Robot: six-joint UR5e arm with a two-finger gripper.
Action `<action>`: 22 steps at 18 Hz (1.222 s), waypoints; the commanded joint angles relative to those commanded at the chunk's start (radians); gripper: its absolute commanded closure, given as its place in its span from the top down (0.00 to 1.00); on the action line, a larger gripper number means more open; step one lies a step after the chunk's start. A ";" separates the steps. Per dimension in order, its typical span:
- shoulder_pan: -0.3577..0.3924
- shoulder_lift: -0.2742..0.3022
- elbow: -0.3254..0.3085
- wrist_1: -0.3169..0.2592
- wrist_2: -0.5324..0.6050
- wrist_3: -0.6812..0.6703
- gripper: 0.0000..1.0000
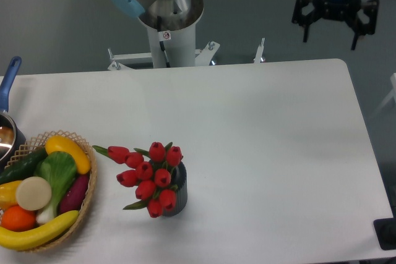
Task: Pick up the flowers from the vase
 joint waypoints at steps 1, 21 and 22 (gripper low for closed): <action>0.000 -0.003 -0.002 0.002 0.002 0.000 1.00; -0.112 -0.025 -0.227 0.245 -0.201 -0.129 1.00; -0.114 -0.025 -0.232 0.265 -0.239 -0.173 1.00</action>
